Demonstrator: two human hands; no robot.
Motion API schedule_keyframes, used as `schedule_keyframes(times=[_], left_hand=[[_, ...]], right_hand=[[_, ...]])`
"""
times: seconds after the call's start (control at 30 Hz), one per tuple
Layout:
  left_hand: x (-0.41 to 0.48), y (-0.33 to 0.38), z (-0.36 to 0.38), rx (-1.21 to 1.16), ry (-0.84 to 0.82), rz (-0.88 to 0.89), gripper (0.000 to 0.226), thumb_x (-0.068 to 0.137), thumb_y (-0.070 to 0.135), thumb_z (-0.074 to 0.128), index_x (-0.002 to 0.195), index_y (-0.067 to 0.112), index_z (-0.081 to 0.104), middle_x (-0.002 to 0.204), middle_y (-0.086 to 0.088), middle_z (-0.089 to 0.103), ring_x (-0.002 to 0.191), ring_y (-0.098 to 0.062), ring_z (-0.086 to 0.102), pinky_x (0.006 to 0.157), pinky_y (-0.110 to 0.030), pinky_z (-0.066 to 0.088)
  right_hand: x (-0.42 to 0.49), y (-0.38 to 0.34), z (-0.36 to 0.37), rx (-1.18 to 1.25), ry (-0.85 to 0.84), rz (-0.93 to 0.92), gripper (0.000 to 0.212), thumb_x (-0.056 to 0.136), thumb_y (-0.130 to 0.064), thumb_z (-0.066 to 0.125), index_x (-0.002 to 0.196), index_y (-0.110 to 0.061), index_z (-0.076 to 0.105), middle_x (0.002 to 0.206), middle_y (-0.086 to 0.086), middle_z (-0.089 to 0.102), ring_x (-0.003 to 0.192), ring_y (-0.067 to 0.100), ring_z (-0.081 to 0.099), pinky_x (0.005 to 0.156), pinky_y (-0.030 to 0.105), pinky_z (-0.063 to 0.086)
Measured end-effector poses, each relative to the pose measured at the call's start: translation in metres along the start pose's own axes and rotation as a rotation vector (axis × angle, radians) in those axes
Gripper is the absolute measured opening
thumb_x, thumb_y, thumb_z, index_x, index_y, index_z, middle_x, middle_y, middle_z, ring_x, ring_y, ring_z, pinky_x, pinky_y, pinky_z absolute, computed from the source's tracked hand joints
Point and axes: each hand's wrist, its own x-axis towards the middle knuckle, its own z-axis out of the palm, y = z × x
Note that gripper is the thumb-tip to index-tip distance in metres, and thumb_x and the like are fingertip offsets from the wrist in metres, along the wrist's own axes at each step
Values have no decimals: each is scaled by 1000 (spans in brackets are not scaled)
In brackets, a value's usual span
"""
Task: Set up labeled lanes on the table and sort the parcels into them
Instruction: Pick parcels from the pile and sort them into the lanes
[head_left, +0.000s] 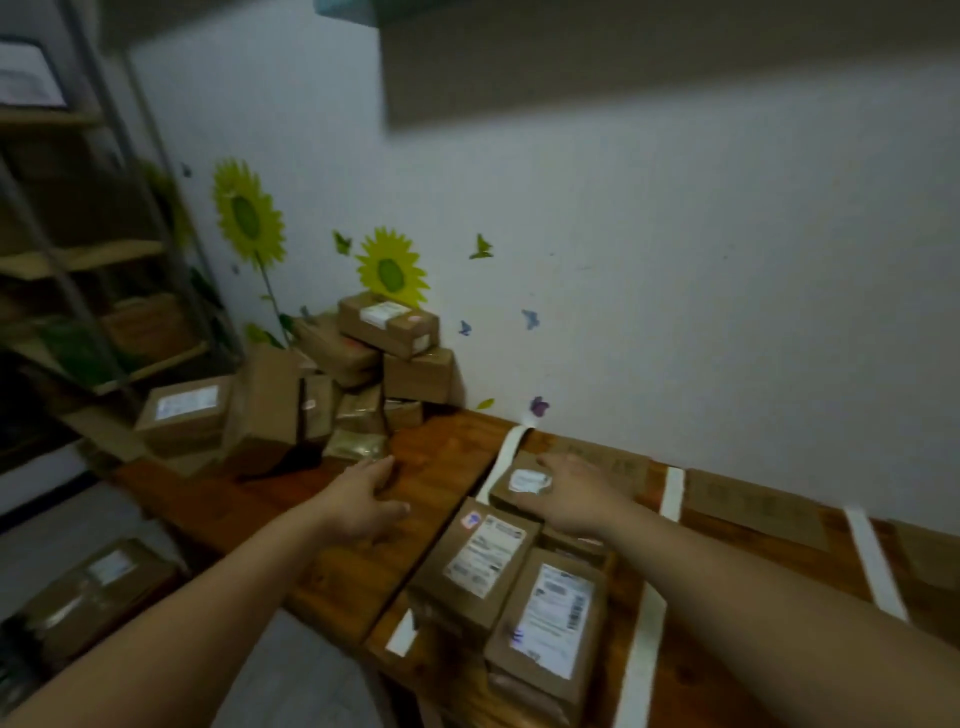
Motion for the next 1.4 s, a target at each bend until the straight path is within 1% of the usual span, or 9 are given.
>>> schedule_keyframes(times=[0.1,0.2,0.37,0.47,0.73,0.9,1.13,1.3,1.4], left_hand=[[14,-39,-36,-50,11,-61,78,88,38,61,149,28,15,158,-3,7,144,-26,10,116,-42,21],[35,-74,-71,-23,27,-89,79,88,37,61,149,30,13,159,-2,5,145,-26,7,117,-45,16],[93,-130,-139,39,100,-137,80,87,40,61,149,31,12,158,-3,9,143,-26,15,116,-45,18],[132,-162,-181,26,125,-161,82,86,41,62,149,33,11,157,-4,11,139,-28,24,113,-47,27],[225,-232,-269,80,212,-75,85,84,48,61,149,33,9,159,1,4,145,-25,4,115,-43,13],[286,-264,-317,43,224,63,80,87,43,60,150,27,12,159,-2,7,145,-23,11,116,-38,15],[368,-264,-348,-20,114,238,82,86,37,64,150,21,16,157,-5,14,143,-21,17,113,-29,18],[436,-230,-341,-43,27,306,80,87,35,64,150,19,18,156,-8,18,139,-24,27,111,-31,26],[480,-207,-323,-28,-20,341,78,88,33,63,150,17,17,155,-7,21,139,-22,27,106,-22,25]], right_hand=[[41,-40,12,-26,-30,-47,79,77,-66,55,143,-27,37,145,7,43,126,26,45,98,35,42],[91,-75,24,-3,-71,-56,86,81,-66,54,149,-22,27,152,7,32,135,27,36,108,37,35],[188,-135,46,52,-48,-93,82,82,-65,55,147,-23,29,149,8,34,133,28,38,101,35,37],[242,-174,54,57,-60,-96,84,82,-64,56,149,-21,27,151,9,32,135,29,35,107,36,35],[349,-260,67,73,33,-143,75,80,-58,63,142,-23,40,142,5,45,126,23,46,102,34,40],[399,-293,74,74,123,-11,74,83,-61,58,144,-25,37,141,5,46,124,25,48,95,29,41],[433,-305,74,197,222,118,68,84,-52,63,143,-29,37,143,5,46,121,26,52,98,35,45],[469,-288,61,206,277,236,76,85,-51,62,148,-20,31,147,8,40,127,26,47,97,31,41],[496,-271,58,204,298,251,70,88,-50,59,146,-19,36,146,9,44,124,26,49,88,26,39]])
